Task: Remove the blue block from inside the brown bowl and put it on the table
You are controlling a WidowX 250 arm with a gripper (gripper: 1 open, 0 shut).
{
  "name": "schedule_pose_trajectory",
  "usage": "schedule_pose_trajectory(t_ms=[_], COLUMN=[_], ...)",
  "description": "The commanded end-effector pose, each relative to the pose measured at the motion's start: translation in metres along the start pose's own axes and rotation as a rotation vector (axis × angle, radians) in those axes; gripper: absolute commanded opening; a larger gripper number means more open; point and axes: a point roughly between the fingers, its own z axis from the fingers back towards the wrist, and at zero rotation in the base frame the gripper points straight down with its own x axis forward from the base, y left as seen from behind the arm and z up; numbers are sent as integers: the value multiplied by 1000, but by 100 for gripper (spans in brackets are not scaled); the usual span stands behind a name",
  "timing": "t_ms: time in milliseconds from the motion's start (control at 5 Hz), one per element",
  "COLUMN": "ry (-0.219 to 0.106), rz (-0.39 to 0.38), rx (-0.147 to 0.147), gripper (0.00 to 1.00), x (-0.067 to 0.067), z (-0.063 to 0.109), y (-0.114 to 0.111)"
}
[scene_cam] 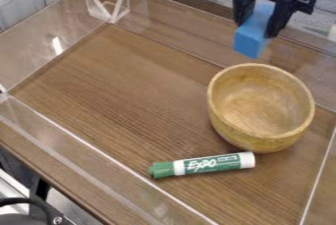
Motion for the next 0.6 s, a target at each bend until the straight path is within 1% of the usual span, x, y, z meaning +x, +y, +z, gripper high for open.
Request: schedule_pose_trajectory(t_ms=[0, 400], ry=[-94, -105], rz=[12, 41], rx=[-4, 3], gripper=[0, 0], x=[0, -2], z=[29, 31], y=[1, -3])
